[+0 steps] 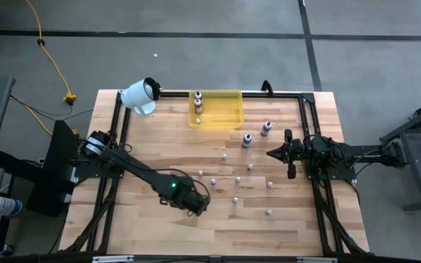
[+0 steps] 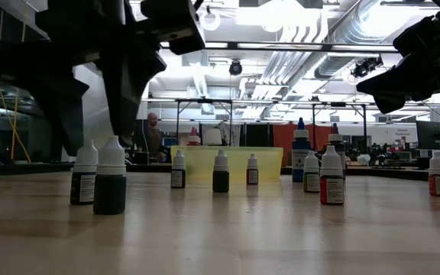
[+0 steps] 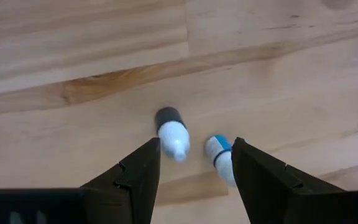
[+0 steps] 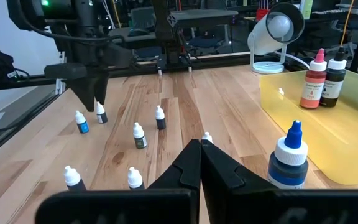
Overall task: Pick & Place food coloring
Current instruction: Put the small black food coloring bottle into the yellow container
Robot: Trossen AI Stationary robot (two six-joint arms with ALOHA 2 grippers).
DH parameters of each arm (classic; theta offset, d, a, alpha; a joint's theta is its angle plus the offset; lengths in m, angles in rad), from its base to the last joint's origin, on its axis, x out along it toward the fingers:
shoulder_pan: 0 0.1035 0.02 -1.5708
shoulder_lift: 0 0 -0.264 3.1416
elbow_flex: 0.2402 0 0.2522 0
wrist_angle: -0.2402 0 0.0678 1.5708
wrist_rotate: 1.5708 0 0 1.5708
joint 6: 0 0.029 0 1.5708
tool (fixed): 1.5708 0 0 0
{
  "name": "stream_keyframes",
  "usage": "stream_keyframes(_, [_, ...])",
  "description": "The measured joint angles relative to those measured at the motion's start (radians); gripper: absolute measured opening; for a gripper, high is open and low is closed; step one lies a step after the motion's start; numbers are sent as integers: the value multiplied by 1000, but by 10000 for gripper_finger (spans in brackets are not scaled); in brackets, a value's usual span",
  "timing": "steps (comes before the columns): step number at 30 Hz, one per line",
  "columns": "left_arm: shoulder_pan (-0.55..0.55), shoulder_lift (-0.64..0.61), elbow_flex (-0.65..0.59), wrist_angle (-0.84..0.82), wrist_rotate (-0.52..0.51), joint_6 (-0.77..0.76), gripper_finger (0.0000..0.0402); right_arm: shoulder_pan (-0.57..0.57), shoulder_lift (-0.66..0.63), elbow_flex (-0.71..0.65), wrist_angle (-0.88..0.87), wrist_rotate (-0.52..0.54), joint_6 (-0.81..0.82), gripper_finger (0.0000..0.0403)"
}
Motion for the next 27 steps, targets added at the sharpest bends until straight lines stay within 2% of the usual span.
stream_keyframes(6, [21, 16, 0, 24, 42, -5, 186, 0, -1, 0, 1, 0, 0, 0])
stream_keyframes(27, [19, 25, 0, 1, 76, -5, 186, 0, 0, 0, 1, 0, 0, 0])
